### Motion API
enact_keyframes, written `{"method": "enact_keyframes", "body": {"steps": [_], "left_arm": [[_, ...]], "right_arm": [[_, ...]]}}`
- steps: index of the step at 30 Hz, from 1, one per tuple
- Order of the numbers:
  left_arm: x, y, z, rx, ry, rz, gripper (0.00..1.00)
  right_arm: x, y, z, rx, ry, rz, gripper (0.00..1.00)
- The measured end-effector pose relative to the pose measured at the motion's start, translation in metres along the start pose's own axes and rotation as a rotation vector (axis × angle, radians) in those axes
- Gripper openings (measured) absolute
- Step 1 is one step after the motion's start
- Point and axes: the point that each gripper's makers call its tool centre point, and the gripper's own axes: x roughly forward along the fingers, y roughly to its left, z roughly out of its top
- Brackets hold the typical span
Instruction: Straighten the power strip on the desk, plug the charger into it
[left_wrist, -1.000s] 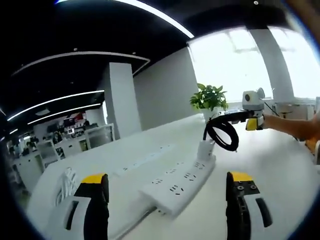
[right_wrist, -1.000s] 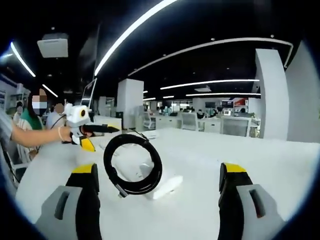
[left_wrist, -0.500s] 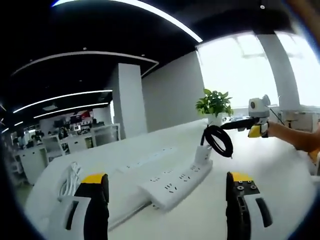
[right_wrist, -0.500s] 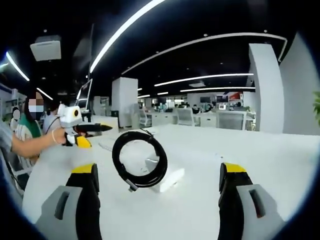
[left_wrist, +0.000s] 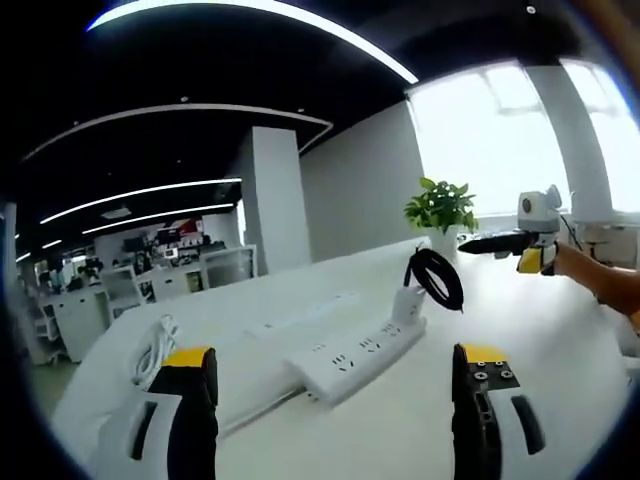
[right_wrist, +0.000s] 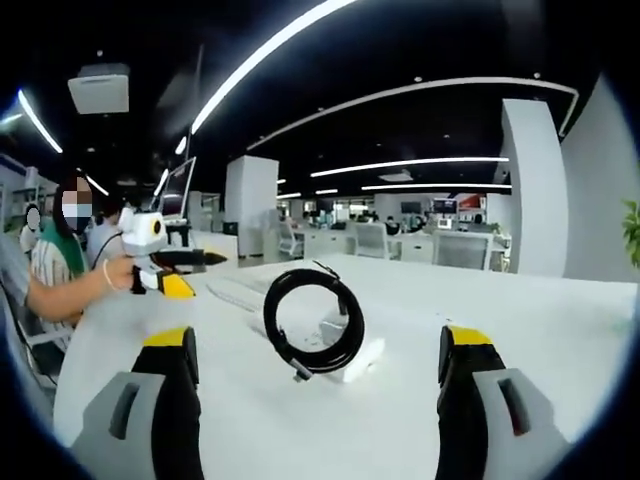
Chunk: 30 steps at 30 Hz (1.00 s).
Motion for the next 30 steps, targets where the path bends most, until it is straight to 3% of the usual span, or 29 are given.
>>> {"method": "enact_keyframes", "body": {"steps": [8, 17, 24, 30], "left_arm": [[-0.008, -0.008, 0.002, 0.000, -0.003, 0.014, 0.99], [-0.030, -0.012, 0.006, -0.059, -0.022, 0.046, 0.99], [-0.048, -0.013, 0.003, -0.021, -0.036, 0.110, 0.99], [-0.062, -0.022, 0.004, -0.021, -0.062, 0.115, 0.99]], "right_arm": [[-0.009, 0.003, 0.006, 0.064, -0.022, -0.006, 0.99], [-0.026, 0.002, 0.007, 0.071, -0.027, -0.063, 0.99], [-0.036, 0.013, 0.003, 0.055, -0.028, -0.085, 0.98], [-0.041, 0.031, 0.002, 0.061, -0.033, -0.066, 0.98]]}}
